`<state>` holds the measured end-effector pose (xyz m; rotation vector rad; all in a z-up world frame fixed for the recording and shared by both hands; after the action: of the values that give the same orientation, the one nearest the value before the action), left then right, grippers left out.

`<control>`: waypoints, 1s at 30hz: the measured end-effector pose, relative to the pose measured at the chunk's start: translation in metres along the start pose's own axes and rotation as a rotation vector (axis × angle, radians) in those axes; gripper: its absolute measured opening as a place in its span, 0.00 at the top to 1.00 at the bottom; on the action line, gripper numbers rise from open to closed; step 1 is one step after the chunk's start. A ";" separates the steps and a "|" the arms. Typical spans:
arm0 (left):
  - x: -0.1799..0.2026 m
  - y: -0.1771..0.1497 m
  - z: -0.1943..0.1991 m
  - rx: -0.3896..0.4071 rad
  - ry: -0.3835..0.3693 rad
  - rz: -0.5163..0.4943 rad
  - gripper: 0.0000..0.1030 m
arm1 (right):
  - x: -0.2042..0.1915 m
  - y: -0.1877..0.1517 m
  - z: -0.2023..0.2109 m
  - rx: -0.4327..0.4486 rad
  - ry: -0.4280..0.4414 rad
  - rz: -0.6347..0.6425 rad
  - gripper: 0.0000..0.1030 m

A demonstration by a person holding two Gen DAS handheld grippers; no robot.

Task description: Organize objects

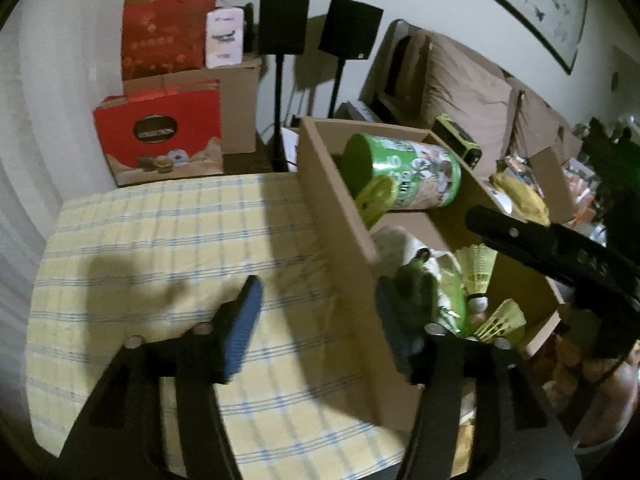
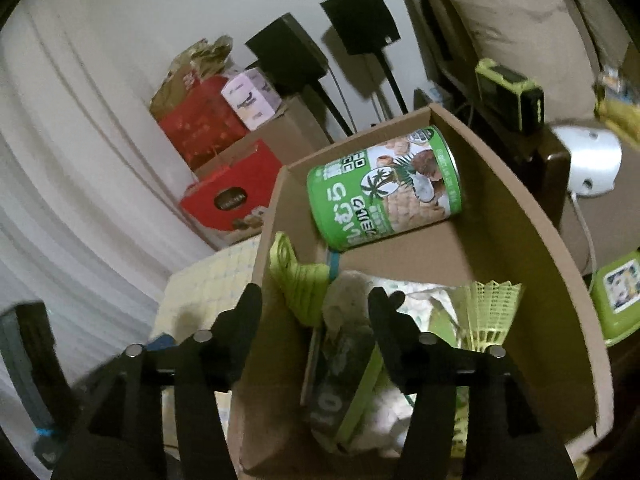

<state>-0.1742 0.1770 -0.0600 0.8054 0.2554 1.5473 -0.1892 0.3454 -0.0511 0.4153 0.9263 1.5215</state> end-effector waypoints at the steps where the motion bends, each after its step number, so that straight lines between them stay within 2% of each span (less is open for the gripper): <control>1: -0.004 0.001 0.004 0.012 0.002 0.005 0.29 | -0.003 -0.002 0.001 0.000 -0.011 0.014 0.41; 10: -0.034 0.006 0.035 0.069 0.041 0.038 0.21 | -0.032 -0.015 0.009 -0.018 -0.081 0.126 0.25; 13: -0.041 0.005 0.045 0.073 0.036 0.062 0.09 | -0.040 -0.019 0.011 -0.021 -0.088 0.143 0.21; 19: -0.052 -0.001 0.056 0.081 0.072 0.048 0.09 | -0.048 -0.024 0.021 -0.018 -0.145 0.194 0.14; 23: -0.060 -0.008 0.062 0.089 0.088 0.052 0.08 | -0.050 -0.029 0.027 -0.020 -0.182 0.211 0.00; 27: -0.069 -0.016 0.068 0.083 0.093 0.064 0.08 | -0.051 -0.035 0.034 -0.023 -0.223 0.228 0.00; 28: -0.071 -0.019 0.070 0.082 0.095 0.066 0.06 | -0.051 -0.036 0.036 -0.022 -0.229 0.230 0.00; 29: -0.073 -0.021 0.072 0.081 0.102 0.065 0.00 | -0.052 -0.037 0.038 -0.021 -0.232 0.231 0.00; 30: -0.075 -0.022 0.074 0.087 0.107 0.067 0.00 | -0.053 -0.038 0.040 -0.019 -0.237 0.232 0.00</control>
<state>-0.1154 0.0880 -0.0449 0.8065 0.3795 1.6538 -0.1249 0.3051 -0.0420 0.6927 0.6956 1.6472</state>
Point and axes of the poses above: each gripper's, at about its wrist camera, not at the fingertips, and z roughly against the way its jaws point, x to its right, y to its top, the point moved 9 cm from there along -z, roughly the way its jaws point, and after that the axes turned 15 degrees about z, right-handed, at the moved point
